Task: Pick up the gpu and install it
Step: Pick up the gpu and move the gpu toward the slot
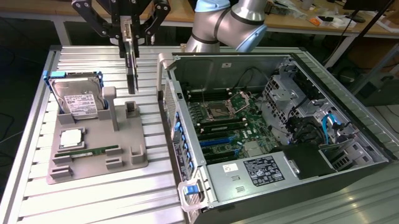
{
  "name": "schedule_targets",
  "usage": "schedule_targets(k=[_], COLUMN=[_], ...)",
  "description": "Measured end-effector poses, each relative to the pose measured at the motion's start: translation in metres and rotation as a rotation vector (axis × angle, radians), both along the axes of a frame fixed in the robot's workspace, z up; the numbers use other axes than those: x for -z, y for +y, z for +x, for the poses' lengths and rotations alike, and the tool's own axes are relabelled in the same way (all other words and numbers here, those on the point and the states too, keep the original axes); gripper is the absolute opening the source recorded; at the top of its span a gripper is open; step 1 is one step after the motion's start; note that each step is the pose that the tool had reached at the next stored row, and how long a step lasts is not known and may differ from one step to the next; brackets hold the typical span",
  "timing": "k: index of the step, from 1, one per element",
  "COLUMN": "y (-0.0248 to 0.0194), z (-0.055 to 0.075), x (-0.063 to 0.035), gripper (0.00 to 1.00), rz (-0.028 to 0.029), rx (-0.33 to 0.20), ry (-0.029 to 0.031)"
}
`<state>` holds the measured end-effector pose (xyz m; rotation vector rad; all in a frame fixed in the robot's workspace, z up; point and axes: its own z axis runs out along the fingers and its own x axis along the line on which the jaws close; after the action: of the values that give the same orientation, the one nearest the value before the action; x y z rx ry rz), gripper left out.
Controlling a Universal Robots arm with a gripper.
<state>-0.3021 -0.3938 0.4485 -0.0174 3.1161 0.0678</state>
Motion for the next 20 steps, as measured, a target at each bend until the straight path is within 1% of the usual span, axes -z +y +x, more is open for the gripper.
schedule_targets(k=[8, 9, 14, 20], y=[0.0, 0.0, 0.0, 0.0], z=[0.02, 0.027, 0.045, 0.064], x=[0.0, 0.0, 0.0, 0.0001], gripper=[0.27, 0.27, 0.27, 0.27], rz=[0.0, 0.0001, 0.0, 0.0002], rx=[0.0, 0.0, 0.0, 0.0], ry=[0.0, 0.0001, 0.0003, 0.0003])
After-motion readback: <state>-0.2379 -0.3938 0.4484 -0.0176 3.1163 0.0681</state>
